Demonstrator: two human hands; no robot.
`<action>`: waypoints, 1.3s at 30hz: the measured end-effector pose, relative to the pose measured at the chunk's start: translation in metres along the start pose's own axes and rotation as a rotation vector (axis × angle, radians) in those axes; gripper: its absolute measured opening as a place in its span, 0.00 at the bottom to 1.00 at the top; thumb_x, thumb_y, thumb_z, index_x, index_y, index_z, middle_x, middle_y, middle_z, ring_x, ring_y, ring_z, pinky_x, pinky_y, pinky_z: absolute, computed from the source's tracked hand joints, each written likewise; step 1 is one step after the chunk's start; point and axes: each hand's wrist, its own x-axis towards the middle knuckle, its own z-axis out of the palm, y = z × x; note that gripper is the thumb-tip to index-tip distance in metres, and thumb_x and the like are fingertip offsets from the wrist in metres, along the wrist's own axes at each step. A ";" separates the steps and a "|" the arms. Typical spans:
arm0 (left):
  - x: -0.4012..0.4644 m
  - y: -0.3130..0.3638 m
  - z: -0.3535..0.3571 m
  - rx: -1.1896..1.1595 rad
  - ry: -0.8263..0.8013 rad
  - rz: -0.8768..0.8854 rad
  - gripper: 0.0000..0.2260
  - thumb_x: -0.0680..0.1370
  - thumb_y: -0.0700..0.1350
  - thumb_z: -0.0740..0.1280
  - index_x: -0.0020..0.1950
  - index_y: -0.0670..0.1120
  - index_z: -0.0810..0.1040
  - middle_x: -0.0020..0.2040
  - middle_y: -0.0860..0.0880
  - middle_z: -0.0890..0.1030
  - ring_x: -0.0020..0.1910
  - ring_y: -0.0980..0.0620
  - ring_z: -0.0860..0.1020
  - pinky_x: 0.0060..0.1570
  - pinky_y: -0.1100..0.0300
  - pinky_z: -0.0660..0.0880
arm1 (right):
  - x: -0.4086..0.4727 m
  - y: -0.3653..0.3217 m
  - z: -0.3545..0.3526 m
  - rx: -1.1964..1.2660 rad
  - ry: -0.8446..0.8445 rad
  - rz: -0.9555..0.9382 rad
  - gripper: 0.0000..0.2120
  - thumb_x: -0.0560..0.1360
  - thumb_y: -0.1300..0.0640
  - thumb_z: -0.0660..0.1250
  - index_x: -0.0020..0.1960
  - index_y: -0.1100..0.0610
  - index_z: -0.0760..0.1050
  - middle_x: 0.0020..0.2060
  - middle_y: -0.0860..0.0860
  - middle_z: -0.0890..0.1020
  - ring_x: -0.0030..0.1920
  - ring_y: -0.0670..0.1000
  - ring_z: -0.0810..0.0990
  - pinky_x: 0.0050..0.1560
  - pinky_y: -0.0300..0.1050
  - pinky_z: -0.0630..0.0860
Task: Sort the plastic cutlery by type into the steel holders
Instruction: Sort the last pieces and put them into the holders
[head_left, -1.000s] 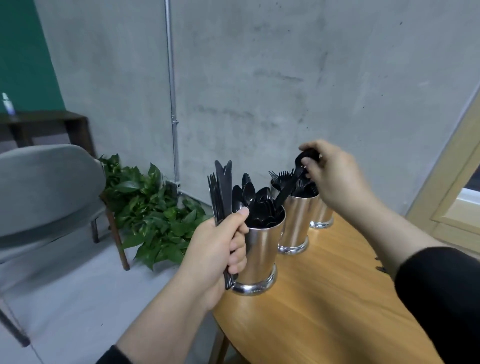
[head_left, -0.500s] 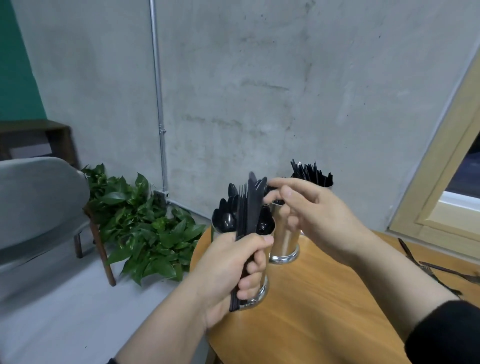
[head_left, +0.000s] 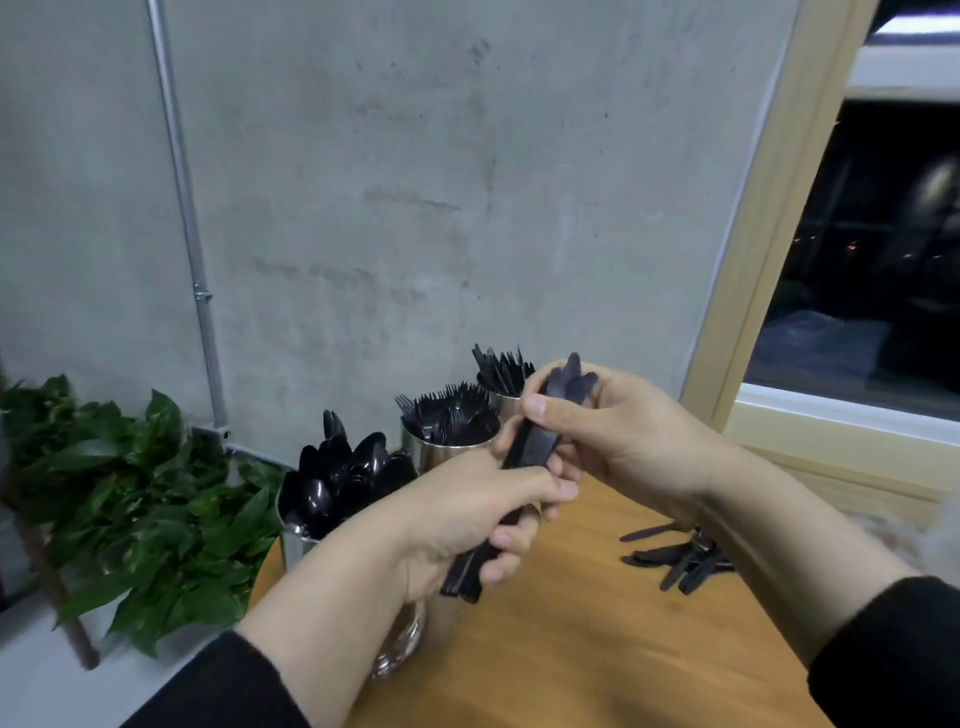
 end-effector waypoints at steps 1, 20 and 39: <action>0.009 0.004 0.001 0.020 0.010 0.026 0.04 0.81 0.44 0.67 0.47 0.46 0.76 0.23 0.53 0.68 0.19 0.54 0.64 0.26 0.59 0.61 | 0.001 0.001 -0.007 -0.048 0.034 -0.019 0.13 0.79 0.50 0.68 0.47 0.61 0.78 0.47 0.73 0.80 0.35 0.57 0.70 0.37 0.49 0.68; 0.143 0.057 -0.084 0.566 0.597 0.188 0.10 0.82 0.43 0.63 0.58 0.54 0.81 0.51 0.51 0.83 0.52 0.49 0.83 0.43 0.57 0.76 | 0.142 0.058 -0.146 -0.477 0.727 -0.060 0.12 0.80 0.50 0.67 0.49 0.60 0.72 0.42 0.58 0.86 0.31 0.52 0.77 0.38 0.51 0.74; 0.188 0.048 0.002 0.538 0.575 0.342 0.11 0.80 0.40 0.60 0.52 0.52 0.81 0.51 0.48 0.84 0.45 0.46 0.83 0.39 0.58 0.77 | 0.014 0.161 -0.161 -0.689 0.806 0.180 0.14 0.82 0.46 0.62 0.61 0.52 0.80 0.51 0.45 0.83 0.52 0.47 0.79 0.48 0.43 0.72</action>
